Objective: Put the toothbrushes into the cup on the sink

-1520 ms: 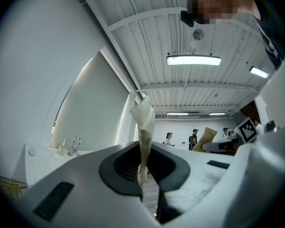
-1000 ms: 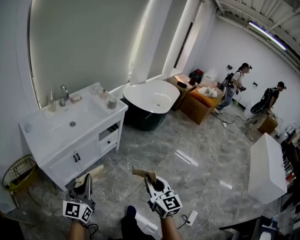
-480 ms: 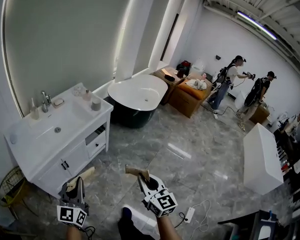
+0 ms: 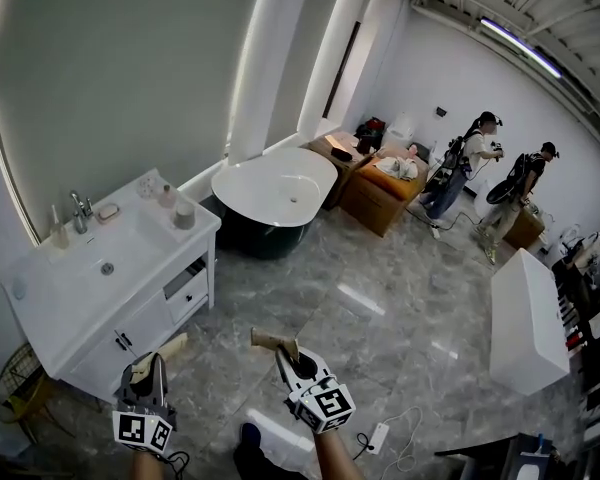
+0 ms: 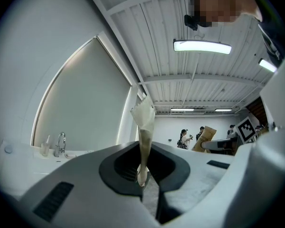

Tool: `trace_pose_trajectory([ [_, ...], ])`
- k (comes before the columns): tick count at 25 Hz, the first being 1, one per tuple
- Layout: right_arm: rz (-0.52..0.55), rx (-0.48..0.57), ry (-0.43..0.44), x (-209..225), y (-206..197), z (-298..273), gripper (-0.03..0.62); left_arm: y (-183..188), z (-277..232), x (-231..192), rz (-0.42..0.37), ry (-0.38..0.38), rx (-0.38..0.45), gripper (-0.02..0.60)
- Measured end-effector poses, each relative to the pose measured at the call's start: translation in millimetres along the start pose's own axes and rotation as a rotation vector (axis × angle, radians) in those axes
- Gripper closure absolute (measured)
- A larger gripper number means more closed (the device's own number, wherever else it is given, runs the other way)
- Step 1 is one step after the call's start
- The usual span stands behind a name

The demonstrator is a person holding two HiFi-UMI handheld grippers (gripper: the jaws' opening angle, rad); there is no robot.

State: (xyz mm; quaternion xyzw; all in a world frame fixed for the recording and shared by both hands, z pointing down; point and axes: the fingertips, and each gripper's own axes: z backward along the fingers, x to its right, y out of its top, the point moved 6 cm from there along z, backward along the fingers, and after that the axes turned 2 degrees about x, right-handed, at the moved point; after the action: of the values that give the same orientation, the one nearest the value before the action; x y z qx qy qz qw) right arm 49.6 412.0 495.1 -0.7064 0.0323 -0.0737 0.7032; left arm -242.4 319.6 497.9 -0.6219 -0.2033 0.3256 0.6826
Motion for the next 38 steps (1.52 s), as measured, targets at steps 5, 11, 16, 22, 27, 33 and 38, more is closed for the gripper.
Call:
trace_pose_trajectory([
  [5,0.001,0.005,0.024,42,3,-33,0.546,-3,-44,1,-0.012,0.029,0.003,0.54],
  [11,-0.008,0.017,0.059,91,6,-76,0.546,-6,-101,1,-0.032,0.062,0.023,0.54],
  [16,-0.008,0.013,0.103,122,13,-107,0.546,-5,-139,6,-0.041,0.093,0.03,0.54],
  [22,-0.014,0.02,0.121,132,13,-141,0.546,-7,-160,-8,-0.051,0.1,0.022,0.54],
  [27,-0.016,0.007,0.117,130,10,-159,0.546,-4,-168,-23,-0.063,0.093,0.023,0.54],
  [33,-0.009,0.002,0.107,117,15,-180,0.546,4,-182,-49,-0.063,0.088,0.025,0.54],
  [38,-0.003,-0.007,0.115,110,11,-200,0.546,-1,-192,-66,-0.056,0.083,0.032,0.54],
])
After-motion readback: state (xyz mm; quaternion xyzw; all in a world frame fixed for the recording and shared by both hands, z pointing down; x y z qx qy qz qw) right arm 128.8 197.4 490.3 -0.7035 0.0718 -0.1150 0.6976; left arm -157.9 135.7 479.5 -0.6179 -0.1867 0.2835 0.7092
